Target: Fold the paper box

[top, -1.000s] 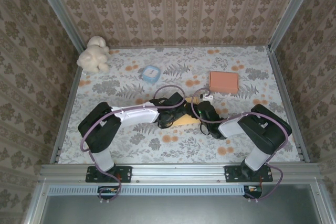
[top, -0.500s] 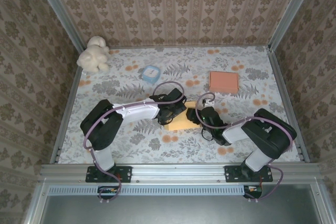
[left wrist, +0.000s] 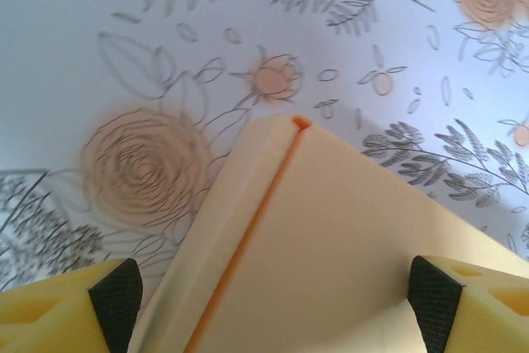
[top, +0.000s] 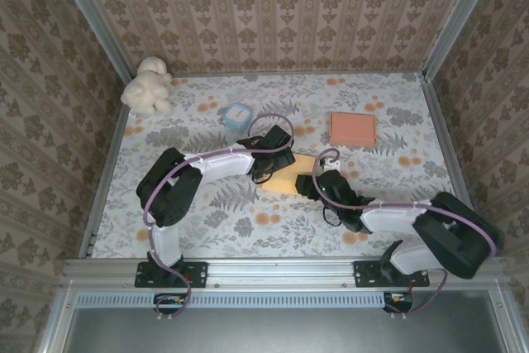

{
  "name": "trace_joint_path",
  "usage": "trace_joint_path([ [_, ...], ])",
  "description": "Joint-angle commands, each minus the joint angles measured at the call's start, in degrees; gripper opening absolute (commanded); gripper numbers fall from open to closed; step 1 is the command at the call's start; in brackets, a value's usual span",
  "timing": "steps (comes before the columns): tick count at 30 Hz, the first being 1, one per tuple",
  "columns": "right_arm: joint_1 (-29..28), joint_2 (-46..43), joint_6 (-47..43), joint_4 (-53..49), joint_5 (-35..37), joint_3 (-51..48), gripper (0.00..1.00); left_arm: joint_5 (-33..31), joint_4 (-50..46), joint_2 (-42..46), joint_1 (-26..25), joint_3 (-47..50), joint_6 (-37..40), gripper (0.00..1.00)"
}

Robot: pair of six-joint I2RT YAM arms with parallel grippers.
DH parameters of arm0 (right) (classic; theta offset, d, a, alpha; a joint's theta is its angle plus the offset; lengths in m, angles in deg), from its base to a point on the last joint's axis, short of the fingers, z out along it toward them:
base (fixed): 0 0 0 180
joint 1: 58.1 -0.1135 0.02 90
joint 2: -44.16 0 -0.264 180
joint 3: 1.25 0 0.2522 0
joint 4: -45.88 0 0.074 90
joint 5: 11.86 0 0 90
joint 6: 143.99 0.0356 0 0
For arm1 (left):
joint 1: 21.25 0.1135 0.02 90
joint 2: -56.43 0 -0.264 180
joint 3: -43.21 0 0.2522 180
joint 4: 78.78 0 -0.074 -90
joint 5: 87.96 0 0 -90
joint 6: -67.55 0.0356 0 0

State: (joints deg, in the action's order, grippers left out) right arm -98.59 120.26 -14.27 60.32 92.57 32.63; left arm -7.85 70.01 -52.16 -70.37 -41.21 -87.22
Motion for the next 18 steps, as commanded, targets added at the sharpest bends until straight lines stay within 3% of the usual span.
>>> trace_joint_path([
  [1, 2.34, -5.14, -5.86, -11.17, 2.49, 3.43, 0.67, -1.19, 5.32, -0.89, 0.03, 0.65, 9.17, 0.86],
  [9, 13.02, -4.00, -15.05, -21.43, -10.42, 11.96, 0.69, 5.53, 22.08, -0.53, 0.52, 6.32, 22.47, 0.82],
  [12, 16.50, -1.23, -14.06, -18.49, -16.74, 11.56, 0.71, 8.53, 26.09, -1.09, 1.17, 7.96, 23.04, 0.79],
  [18, 19.77, 6.10, -13.89, -14.80, -22.40, 11.29, 0.69, 14.59, 33.35, -2.06, 2.20, 9.90, 26.34, 0.69],
])
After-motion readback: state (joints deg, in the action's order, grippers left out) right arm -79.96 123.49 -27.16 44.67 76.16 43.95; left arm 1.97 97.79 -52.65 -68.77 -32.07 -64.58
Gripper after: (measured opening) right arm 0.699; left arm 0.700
